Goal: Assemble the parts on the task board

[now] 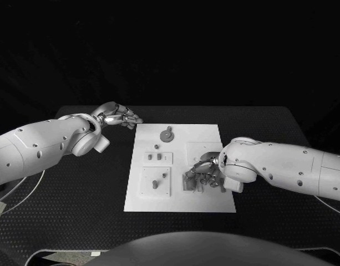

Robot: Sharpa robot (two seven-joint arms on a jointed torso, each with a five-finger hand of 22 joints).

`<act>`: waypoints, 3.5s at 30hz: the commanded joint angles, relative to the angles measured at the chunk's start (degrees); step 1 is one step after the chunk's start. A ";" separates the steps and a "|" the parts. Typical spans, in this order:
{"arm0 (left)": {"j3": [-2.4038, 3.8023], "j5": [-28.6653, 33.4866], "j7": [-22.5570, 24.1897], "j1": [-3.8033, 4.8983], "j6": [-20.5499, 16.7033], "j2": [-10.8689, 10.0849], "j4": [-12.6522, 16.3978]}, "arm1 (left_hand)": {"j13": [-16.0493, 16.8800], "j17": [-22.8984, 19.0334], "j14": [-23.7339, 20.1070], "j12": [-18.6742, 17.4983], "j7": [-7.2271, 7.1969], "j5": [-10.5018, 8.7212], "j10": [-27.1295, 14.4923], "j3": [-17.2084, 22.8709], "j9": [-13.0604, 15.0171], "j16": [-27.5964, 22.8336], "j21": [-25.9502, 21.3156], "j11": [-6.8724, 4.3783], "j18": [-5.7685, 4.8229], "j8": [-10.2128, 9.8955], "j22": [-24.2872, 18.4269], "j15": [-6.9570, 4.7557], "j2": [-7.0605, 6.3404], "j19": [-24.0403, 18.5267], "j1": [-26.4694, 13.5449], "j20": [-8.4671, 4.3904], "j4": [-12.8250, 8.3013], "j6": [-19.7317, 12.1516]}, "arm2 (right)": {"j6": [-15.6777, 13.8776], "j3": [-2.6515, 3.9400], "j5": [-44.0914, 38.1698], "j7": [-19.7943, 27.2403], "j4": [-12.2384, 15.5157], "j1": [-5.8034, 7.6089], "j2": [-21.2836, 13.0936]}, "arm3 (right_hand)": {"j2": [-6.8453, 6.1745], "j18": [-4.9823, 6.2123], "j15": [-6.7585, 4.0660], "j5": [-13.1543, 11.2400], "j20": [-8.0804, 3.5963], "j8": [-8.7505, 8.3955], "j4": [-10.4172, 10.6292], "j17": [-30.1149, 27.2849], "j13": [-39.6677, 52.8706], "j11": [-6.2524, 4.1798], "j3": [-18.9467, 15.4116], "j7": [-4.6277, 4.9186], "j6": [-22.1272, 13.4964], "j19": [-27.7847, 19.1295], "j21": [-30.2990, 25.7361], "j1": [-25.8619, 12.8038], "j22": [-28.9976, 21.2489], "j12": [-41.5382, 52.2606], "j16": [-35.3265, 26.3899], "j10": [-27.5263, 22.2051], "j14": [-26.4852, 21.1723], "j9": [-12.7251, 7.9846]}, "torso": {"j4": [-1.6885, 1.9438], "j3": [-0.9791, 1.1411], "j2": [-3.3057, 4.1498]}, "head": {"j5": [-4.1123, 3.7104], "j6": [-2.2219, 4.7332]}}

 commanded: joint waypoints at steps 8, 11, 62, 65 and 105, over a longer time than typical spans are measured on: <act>0.06 0.41 0.24 0.05 1.10 0.23 0.11 | -0.11 0.03 -0.34 -0.29 0.90 0.06 -0.53 -0.32 -0.05 -0.41 0.32 0.00 0.83 0.00 -0.14 -0.02 -0.11 -0.41 -0.71 -0.07 -0.01 -0.38 | 3.97 -0.02 -0.31 -0.10 -1.35 -0.12 0.08 | 2.95 4.84 -0.19 0.31 0.22 0.03 -5.00 0.12 0.08 0.18 5.61 0.33 -0.06 -0.37 -0.26 2.35 0.89 -0.17 -0.27 -0.42 0.12 -0.03 | 0.00 -0.07 -0.06 | -0.04 0.00; 0.06 0.41 0.21 0.05 1.17 0.17 0.10 | -0.14 0.03 -0.38 -0.30 0.90 0.06 -0.56 -0.35 -0.06 -0.43 0.32 0.01 0.83 0.00 -0.16 -0.01 -0.10 -0.44 -0.75 -0.06 -0.02 -0.40 | 5.72 -0.02 -0.30 -0.31 -1.36 -0.14 0.14 | 2.94 4.84 -0.16 0.14 0.26 -0.01 -4.98 0.16 0.09 0.21 5.59 0.36 -0.08 -0.49 -0.31 2.19 0.89 -0.22 -0.33 -0.58 0.00 -0.01 | -0.02 -0.06 -0.04 | 0.04 0.00; 0.07 0.41 0.25 0.07 1.27 -0.10 0.21 | -0.30 0.07 -0.53 -0.28 0.93 0.06 -0.71 -0.43 -0.08 -0.54 0.32 0.07 0.86 0.00 -0.33 0.05 0.05 -0.60 -0.77 0.02 -0.20 -0.50 | -2.41 -0.01 -2.24 1.41 -1.74 -0.49 1.07 | 0.42 4.84 0.07 0.01 0.36 -0.64 -3.25 0.51 0.27 0.48 5.56 0.63 -0.71 -0.83 -0.67 0.74 0.77 -0.17 -0.67 -1.24 -0.50 0.02 | -0.06 -0.04 0.00 | 0.25 0.00; 0.07 0.41 0.20 0.07 1.40 -0.07 0.22 | -0.32 0.08 -0.54 -0.27 0.94 0.06 -0.71 -0.45 -0.09 -0.54 0.32 0.07 0.86 0.00 -0.34 0.06 0.05 -0.61 -0.79 0.02 -0.21 -0.50 | -2.71 -0.01 -2.50 1.57 -1.51 -0.49 1.00 | 0.31 4.84 0.06 -0.01 0.34 -0.62 -3.19 0.52 0.29 0.47 5.56 0.62 -0.67 -0.79 -0.66 0.72 0.78 -0.13 -0.66 -1.22 -0.47 0.04 | -0.08 -0.05 0.01 | 0.27 0.00; 0.07 0.41 0.14 0.07 1.28 -0.07 0.19 | -0.50 0.12 -0.71 -0.28 1.07 0.07 -0.89 -0.55 -0.19 -0.66 0.34 0.15 0.90 -0.17 -0.50 0.14 0.05 -0.72 -0.83 0.09 -0.41 -0.90 | -1.01 -0.01 -2.05 2.19 -0.30 -0.55 0.82 | -8.00 4.84 0.30 -0.03 -0.02 -1.42 3.18 0.93 0.39 0.76 5.98 0.90 -1.58 -0.96 -1.21 -1.90 0.68 -0.01 -1.08 -2.01 -0.86 0.12 | -0.09 -0.08 -0.04 | 0.17 0.00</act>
